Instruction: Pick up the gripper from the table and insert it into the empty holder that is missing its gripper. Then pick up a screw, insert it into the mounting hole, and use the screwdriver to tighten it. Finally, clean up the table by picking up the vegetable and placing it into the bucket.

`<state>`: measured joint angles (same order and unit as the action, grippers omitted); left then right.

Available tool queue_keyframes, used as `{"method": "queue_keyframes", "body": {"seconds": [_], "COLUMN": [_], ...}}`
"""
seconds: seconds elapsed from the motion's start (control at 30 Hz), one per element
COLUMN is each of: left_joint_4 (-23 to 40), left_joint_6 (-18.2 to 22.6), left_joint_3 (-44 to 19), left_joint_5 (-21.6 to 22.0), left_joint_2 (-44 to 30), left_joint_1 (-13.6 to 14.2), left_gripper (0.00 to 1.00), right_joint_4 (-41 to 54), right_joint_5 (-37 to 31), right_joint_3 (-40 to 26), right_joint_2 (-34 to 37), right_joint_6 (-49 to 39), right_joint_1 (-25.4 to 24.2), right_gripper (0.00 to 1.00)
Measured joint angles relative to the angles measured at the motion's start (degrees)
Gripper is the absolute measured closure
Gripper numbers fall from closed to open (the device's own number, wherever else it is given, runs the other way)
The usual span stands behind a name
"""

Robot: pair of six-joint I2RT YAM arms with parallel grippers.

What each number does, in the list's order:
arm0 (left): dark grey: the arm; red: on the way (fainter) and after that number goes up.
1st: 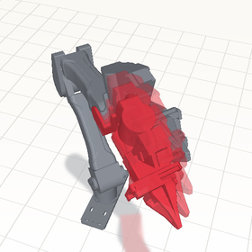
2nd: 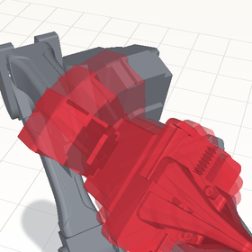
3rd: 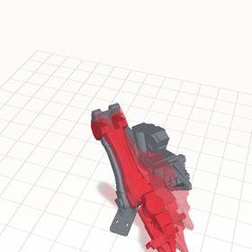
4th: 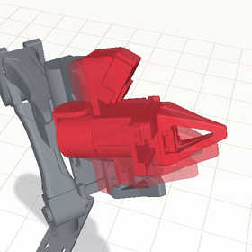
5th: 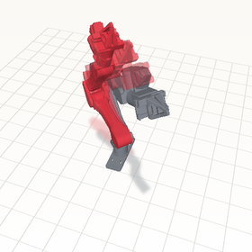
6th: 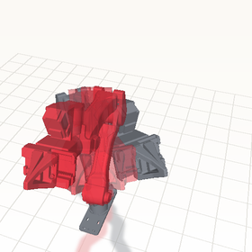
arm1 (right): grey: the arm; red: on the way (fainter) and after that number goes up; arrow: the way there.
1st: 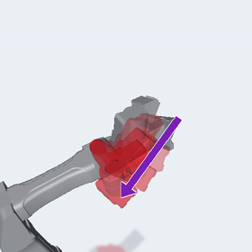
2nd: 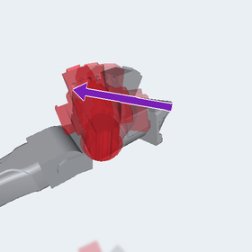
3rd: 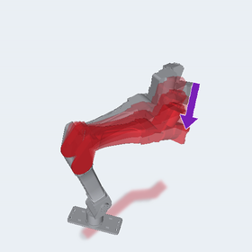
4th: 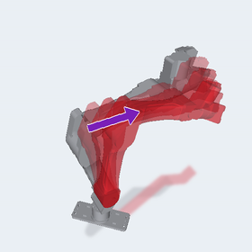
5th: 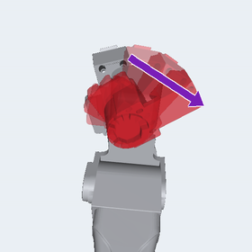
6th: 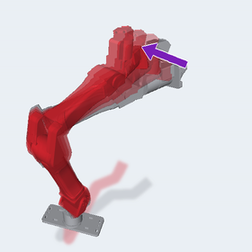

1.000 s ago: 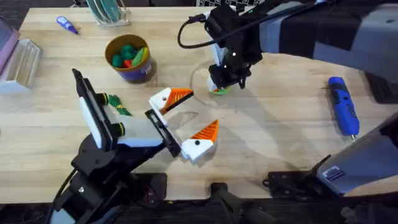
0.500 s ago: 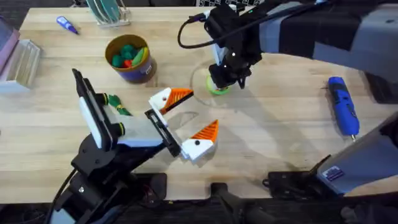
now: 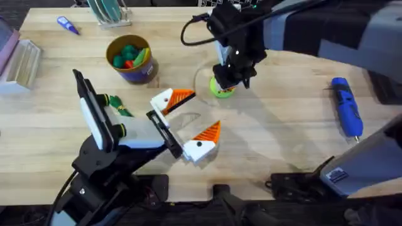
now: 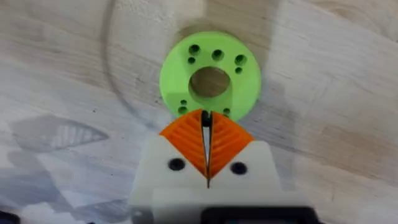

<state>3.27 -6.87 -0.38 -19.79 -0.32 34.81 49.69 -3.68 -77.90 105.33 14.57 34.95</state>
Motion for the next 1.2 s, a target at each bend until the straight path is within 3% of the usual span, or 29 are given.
{"method": "queue_keyframes", "body": {"seconds": [0.47,0.63,0.87,1.2], "left_joint_4": [0.00,0.00,0.00,0.00], "left_joint_6": [0.00,0.02,0.02,0.00], "left_joint_3": [0.00,0.00,0.00,0.00], "left_joint_5": [0.00,0.00,0.00,0.00], "left_joint_2": [0.02,0.02,0.02,0.02], "left_joint_1": [0.00,0.00,0.00,0.00], "left_gripper": [0.015,0.015,0.015,0.015], "right_joint_4": [8.05,8.65,8.79,9.22], "right_joint_5": [0.26,5.24,10.63,12.34], "right_joint_3": [-8.77,-11.23,-13.70,-18.02], "right_joint_2": [-11.20,-14.90,-17.70,-16.98], "right_joint_6": [-2.38,-6.17,-8.45,-8.79], "right_joint_1": [-0.25,0.42,5.99,13.61], "right_gripper": [0.994,0.994,0.994,0.994]}}
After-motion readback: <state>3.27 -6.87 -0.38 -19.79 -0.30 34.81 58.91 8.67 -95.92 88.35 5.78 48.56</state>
